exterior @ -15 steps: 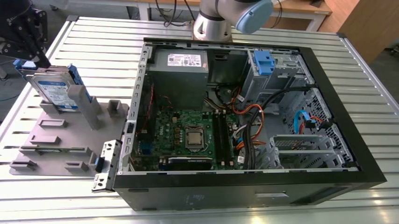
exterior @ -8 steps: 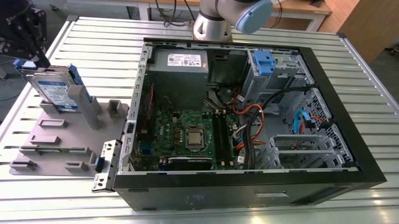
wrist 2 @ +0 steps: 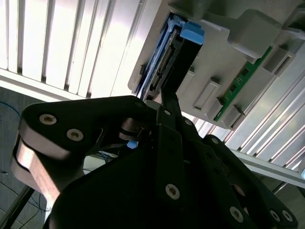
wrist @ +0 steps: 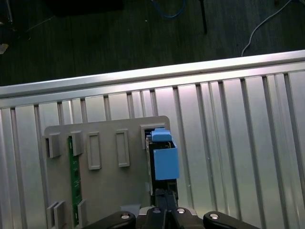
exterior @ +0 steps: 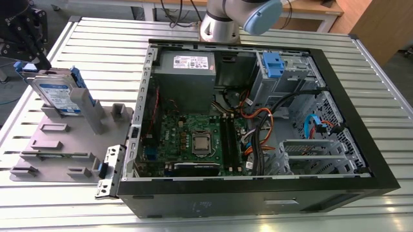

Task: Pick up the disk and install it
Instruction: 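Pick up the disk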

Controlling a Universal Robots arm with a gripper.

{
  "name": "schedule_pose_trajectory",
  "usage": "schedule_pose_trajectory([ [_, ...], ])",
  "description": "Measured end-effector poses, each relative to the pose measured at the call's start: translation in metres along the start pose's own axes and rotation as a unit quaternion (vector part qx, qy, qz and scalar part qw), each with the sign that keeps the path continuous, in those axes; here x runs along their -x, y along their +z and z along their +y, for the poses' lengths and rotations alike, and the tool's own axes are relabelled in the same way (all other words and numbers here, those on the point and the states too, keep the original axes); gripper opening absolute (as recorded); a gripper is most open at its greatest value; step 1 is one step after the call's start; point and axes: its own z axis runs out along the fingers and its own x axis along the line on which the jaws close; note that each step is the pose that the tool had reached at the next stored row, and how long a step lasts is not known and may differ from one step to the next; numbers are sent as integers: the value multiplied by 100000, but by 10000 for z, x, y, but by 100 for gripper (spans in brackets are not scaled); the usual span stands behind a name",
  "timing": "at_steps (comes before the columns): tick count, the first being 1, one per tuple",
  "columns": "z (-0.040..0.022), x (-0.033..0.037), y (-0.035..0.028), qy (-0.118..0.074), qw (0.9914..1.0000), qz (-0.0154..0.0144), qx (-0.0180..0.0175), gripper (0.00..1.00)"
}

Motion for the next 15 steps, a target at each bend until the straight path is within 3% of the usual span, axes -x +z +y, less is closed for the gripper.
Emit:
schedule_pose_trajectory([
  [5,0,0,1,-1,100000,-1,0,11],
  [7,1,0,1,0,100000,-2,0,24],
  [8,1,0,1,-2,100000,-1,0,24],
  [9,1,0,1,-1,100000,-3,-1,35],
  [10,1,0,1,0,100000,-2,-1,35],
  [12,1,0,1,1,100000,-1,0,47],
  [14,1,0,1,-1,100000,0,0,47],
  [15,1,0,2,1,100000,-2,0,53],
])
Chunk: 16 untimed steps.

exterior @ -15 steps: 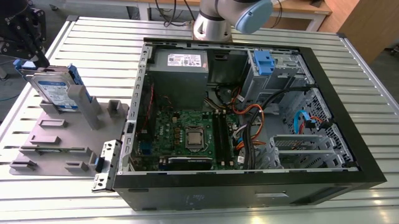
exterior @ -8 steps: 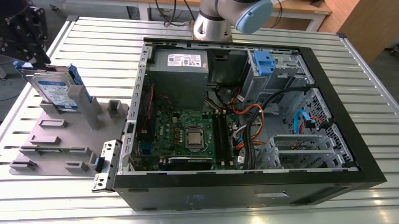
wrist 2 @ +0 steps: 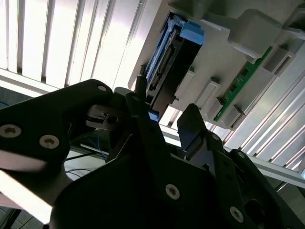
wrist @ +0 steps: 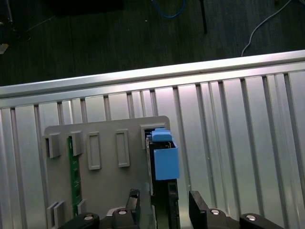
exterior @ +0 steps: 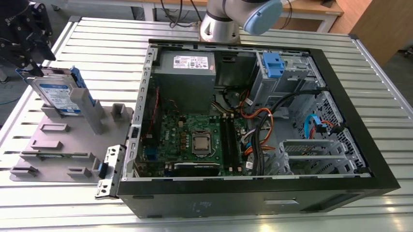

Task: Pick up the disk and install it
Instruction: 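Pick up the disk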

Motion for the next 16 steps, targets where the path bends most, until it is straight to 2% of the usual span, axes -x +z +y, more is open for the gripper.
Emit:
schedule_pose_trajectory([
  [4,0,-1,19,-316,99999,-13,-114,53],
  [10,-2,-3,72,-2559,99966,-13,-466,53],
  [16,13,-7,140,-3712,99929,-22,-691,53],
])
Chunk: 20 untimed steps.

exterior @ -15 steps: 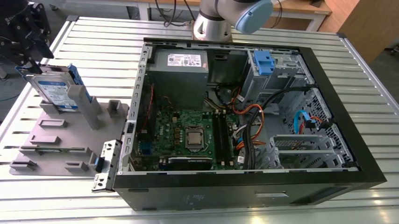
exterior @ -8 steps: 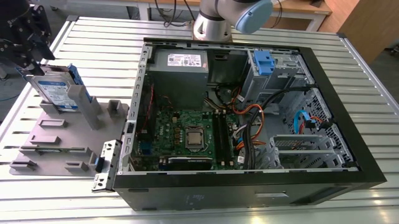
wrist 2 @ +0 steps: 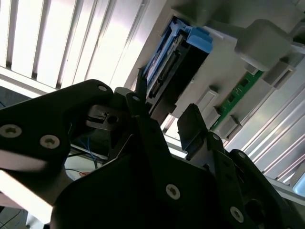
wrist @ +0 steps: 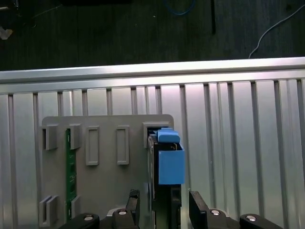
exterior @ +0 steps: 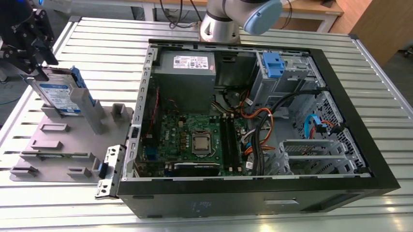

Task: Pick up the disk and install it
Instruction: 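Pick up the disk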

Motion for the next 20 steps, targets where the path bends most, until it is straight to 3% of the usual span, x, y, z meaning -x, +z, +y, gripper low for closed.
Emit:
schedule_pose_trajectory([
  [7,14,-5,102,-1007,99995,7,9,53],
  [20,15,1,131,-1058,99994,10,14,53],
])
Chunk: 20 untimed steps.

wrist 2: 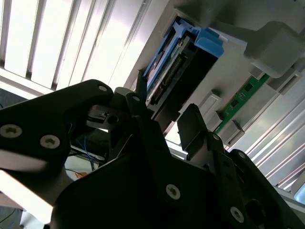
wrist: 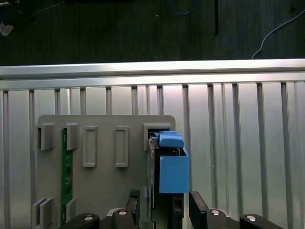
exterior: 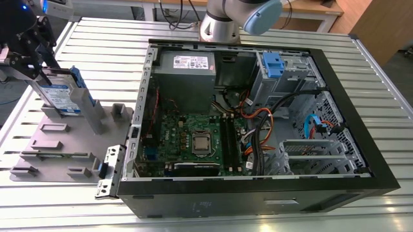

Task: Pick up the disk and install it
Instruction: 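Pick up the disk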

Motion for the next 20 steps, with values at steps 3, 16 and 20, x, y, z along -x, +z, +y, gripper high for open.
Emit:
schedule_pose_trajectory([
  [3,0,-1,17,-3,100000,-15,-21,53],
  [16,0,-1,17,-1,100000,-7,-2,45],
  [20,0,0,18,0,100000,-11,-6,45],
])
